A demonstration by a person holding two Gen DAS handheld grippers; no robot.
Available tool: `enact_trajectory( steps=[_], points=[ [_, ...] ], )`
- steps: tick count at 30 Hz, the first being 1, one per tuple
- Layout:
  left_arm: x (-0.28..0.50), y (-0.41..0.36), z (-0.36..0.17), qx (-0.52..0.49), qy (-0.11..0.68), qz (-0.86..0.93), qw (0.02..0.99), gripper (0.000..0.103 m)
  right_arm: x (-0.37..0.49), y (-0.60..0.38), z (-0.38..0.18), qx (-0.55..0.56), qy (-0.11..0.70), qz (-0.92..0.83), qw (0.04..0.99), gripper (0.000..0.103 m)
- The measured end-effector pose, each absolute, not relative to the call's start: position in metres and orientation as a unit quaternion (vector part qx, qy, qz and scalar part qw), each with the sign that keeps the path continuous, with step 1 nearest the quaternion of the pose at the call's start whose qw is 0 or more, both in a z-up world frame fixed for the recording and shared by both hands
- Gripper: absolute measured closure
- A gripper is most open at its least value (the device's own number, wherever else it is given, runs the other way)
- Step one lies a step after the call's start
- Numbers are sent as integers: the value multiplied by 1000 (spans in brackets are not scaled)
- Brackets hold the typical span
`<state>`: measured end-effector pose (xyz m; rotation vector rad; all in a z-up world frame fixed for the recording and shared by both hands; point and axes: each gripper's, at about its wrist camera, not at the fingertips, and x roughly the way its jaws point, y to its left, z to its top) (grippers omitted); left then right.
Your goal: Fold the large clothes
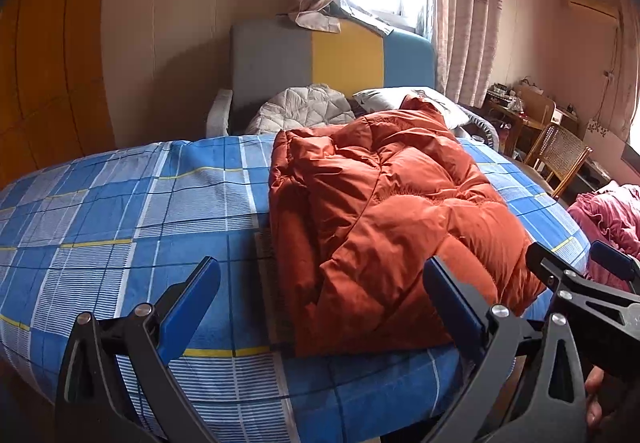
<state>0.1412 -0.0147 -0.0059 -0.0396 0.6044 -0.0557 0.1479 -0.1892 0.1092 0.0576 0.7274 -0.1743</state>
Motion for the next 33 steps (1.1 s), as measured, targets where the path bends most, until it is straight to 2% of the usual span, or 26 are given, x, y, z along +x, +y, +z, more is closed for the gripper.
enact_trajectory(
  steps=[33],
  points=[
    [127,-10,2,-22,279,-10,960,2,139,-185,113,32,351,-80,932,4]
  ],
)
